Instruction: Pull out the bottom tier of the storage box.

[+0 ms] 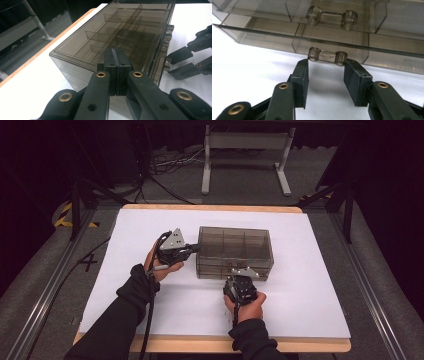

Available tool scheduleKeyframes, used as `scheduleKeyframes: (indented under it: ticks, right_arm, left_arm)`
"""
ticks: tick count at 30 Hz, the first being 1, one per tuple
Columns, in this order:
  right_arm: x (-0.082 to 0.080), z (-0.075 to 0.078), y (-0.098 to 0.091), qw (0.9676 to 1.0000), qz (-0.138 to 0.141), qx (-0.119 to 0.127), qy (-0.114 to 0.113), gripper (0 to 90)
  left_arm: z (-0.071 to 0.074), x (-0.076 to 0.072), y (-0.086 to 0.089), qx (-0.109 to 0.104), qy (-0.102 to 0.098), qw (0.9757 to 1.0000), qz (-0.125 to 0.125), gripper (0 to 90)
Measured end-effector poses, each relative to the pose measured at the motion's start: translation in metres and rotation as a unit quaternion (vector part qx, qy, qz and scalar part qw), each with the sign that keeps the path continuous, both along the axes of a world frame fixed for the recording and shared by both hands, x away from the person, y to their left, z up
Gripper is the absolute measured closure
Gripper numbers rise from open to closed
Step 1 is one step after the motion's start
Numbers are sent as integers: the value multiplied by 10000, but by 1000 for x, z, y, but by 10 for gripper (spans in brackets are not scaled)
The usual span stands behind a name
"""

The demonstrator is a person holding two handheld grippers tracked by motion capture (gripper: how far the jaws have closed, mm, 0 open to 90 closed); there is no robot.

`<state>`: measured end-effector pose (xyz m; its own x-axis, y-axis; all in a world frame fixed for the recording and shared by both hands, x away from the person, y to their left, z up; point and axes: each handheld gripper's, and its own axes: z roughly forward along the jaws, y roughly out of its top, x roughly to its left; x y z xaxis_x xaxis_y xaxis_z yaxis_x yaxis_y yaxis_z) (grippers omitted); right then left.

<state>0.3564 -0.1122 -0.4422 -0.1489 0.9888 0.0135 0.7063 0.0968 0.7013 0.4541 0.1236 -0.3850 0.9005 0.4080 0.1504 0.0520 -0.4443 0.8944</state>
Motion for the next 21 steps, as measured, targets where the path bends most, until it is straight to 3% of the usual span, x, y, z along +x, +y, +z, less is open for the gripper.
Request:
scheduleKeyframes:
  ticks: [7,12,15,21]
  right_arm:
    - [-7,4,-7,9998,114,187,-31,558]
    - [-12,12,-20,9985,348,377,-209,535]
    - [-16,20,-37,9958,703,432,-396,526]
    - [-20,26,-64,9913,1133,253,-617,507]
  left_arm:
    - [-1,0,5,-200,231,9994,-130,900]
    - [-1,-5,13,-376,329,9987,-79,860]
    - [-1,-12,24,-526,336,9980,-27,854]
    - [-5,-22,36,-437,362,9983,164,779]
